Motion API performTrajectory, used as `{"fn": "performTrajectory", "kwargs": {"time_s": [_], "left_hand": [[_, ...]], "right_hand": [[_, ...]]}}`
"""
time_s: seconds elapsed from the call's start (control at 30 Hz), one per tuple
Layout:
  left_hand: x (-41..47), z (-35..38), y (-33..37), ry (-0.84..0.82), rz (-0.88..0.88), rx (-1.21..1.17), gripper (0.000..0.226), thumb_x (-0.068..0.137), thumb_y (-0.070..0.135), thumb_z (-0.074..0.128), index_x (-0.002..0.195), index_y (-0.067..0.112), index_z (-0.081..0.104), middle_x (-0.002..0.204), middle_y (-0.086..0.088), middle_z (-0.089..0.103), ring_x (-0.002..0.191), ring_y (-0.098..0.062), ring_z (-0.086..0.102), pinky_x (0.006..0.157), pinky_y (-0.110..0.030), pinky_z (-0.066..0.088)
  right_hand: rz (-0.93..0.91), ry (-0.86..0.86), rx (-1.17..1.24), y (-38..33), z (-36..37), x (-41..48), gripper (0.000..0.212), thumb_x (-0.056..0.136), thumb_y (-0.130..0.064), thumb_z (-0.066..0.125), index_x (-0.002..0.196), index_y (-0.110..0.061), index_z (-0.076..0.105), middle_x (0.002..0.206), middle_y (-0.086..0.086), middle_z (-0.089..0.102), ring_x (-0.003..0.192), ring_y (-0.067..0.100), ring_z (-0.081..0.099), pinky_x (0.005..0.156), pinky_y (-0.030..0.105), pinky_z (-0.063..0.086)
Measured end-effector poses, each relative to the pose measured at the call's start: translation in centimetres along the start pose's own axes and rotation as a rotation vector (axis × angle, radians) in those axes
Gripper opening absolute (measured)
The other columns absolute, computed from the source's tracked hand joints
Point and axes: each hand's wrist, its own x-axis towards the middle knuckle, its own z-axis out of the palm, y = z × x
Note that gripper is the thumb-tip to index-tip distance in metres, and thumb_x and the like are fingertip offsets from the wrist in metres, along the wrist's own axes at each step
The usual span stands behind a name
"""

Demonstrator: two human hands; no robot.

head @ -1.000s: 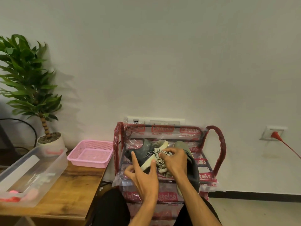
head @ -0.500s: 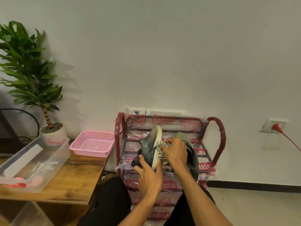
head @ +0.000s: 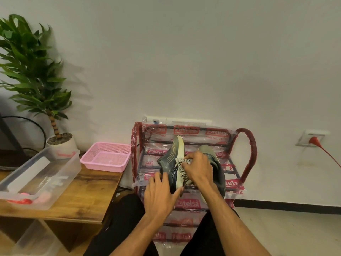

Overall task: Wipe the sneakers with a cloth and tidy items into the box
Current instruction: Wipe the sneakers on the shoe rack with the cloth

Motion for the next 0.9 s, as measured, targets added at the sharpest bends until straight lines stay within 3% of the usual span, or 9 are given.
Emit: {"fn": "performTrajectory", "kwargs": {"time_s": [0.1, 0.23, 0.3, 0.37, 0.43, 0.57, 0.8, 0.9], "left_hand": [[-0.4, 0.1, -0.7, -0.033, 0.142, -0.025, 0.068, 0.088, 0.067, 0.045, 0.142, 0.028, 0.030, 0.148, -0.003, 0.032, 0.134, -0.018, 0.035, 0.105, -0.030, 0.035], [-1.1, 0.5, -1.2, -0.088, 0.215, -0.027, 0.064, 0.094, 0.056, 0.047, 0.149, 0.036, 0.021, 0.159, -0.010, 0.016, 0.143, -0.025, 0.025, 0.113, -0.036, 0.030], [-1.3, 0.9, -1.5, -0.029, 0.283, -0.009, 0.060, 0.090, 0.046, 0.060, 0.143, 0.032, 0.035, 0.154, -0.012, 0.030, 0.137, -0.027, 0.037, 0.108, -0.037, 0.038], [-1.2, 1.6, -1.8, 0.058, 0.392, -0.023, 0.059, 0.076, 0.034, 0.080, 0.126, 0.022, 0.052, 0.134, -0.009, 0.054, 0.120, -0.027, 0.056, 0.097, -0.036, 0.049], [-1.1, 2.2, -2.0, 0.167, 0.522, -0.039, 0.051, 0.070, 0.025, 0.086, 0.114, 0.014, 0.063, 0.116, -0.005, 0.064, 0.109, -0.023, 0.062, 0.094, -0.035, 0.053], [-1.4, 2.7, -1.8, 0.233, 0.588, 0.024, 0.043, 0.071, 0.025, 0.085, 0.109, 0.009, 0.071, 0.111, -0.006, 0.070, 0.107, -0.021, 0.065, 0.095, -0.036, 0.052], [-1.6, 2.9, -1.5, 0.177, 0.557, 0.123, 0.060, 0.065, 0.036, 0.087, 0.114, 0.006, 0.069, 0.116, -0.011, 0.069, 0.111, -0.023, 0.064, 0.098, -0.037, 0.046], [-1.8, 2.9, -1.6, 0.161, 0.562, 0.123, 0.062, 0.063, 0.037, 0.088, 0.115, 0.007, 0.069, 0.116, -0.011, 0.069, 0.111, -0.022, 0.064, 0.098, -0.037, 0.047]], "right_hand": [[-0.010, -0.018, -0.005, 0.1, -0.1, 0.0, 0.021, 0.082, -0.026, 0.073, 0.104, -0.024, 0.075, 0.105, -0.003, 0.073, 0.078, 0.017, 0.070, 0.075, 0.038, 0.059], [-0.087, -0.038, -0.059, -0.2, -0.3, 0.0, 0.023, 0.086, -0.027, 0.070, 0.108, -0.021, 0.073, 0.117, -0.001, 0.067, 0.099, 0.020, 0.066, 0.084, 0.040, 0.056], [-0.137, -0.079, -0.113, -0.5, -0.4, -0.2, 0.026, 0.088, -0.028, 0.069, 0.112, -0.021, 0.071, 0.122, 0.001, 0.062, 0.106, 0.022, 0.063, 0.088, 0.039, 0.053], [-0.170, -0.128, -0.174, -0.8, -0.4, -0.5, 0.029, 0.088, -0.028, 0.067, 0.116, -0.022, 0.069, 0.124, 0.001, 0.059, 0.107, 0.024, 0.062, 0.087, 0.039, 0.053], [-0.188, -0.169, -0.229, -0.8, -0.3, -0.8, 0.032, 0.087, -0.028, 0.067, 0.118, -0.023, 0.067, 0.123, 0.001, 0.057, 0.106, 0.025, 0.061, 0.086, 0.039, 0.052], [-0.196, -0.264, -0.237, -0.6, -0.6, -0.5, 0.039, 0.081, -0.028, 0.076, 0.118, -0.025, 0.065, 0.123, 0.003, 0.055, 0.108, 0.026, 0.060, 0.088, 0.038, 0.051], [-0.178, -0.151, -0.211, -1.0, 0.2, 0.1, 0.032, 0.083, -0.022, 0.071, 0.115, -0.017, 0.069, 0.118, 0.005, 0.062, 0.102, 0.027, 0.063, 0.084, 0.039, 0.054], [-0.194, -0.233, -0.256, -1.3, -0.2, 0.2, 0.039, 0.080, -0.017, 0.071, 0.119, -0.020, 0.067, 0.121, 0.006, 0.064, 0.105, 0.027, 0.064, 0.086, 0.039, 0.053]]}}
